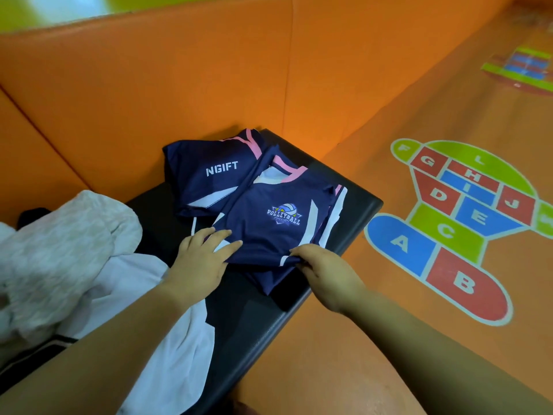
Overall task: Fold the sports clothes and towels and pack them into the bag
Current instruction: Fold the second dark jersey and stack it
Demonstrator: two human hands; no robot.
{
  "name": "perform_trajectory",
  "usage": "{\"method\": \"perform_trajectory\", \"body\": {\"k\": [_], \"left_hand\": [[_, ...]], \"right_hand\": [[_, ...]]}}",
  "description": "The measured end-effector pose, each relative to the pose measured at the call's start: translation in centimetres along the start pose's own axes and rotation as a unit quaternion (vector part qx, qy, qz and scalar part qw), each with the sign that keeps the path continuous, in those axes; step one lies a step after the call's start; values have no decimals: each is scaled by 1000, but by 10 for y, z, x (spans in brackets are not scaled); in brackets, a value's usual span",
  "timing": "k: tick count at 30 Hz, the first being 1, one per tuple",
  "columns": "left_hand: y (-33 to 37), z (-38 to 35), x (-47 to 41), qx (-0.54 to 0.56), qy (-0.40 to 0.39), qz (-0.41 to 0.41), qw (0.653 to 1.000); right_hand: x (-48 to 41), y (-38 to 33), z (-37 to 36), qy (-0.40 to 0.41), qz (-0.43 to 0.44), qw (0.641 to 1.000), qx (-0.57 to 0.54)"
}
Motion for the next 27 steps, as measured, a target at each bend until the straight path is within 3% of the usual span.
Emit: {"method": "perform_trajectory", "body": {"k": [7, 11, 17, 23, 27], "left_hand": [[7, 37, -17, 66, 39, -27, 997], [18, 51, -21, 46, 45, -60, 996], [23, 79, -26, 32, 17, -127, 991], [35, 116, -44, 83, -33, -38, 995], [39, 159, -61, 242, -23, 10, 970]], "right_hand": [[12, -4, -4, 24, -27, 997, 70], [13, -24, -22, -14, -38, 992, 123], [5, -15, -3, 57, -73, 982, 167], [4, -15, 76, 95, -81, 982, 139], [4, -32, 136, 127, -72, 983, 114]]}}
Point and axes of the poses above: each hand's wrist, its own x-axis away from the middle knuckle, its own z-axis out of the back of the hand, y = z × x, the point moved 2 cm from there along -x, towards the middle knuckle, and after that the axes turned 8 degrees about z, right-handed, at the moved point
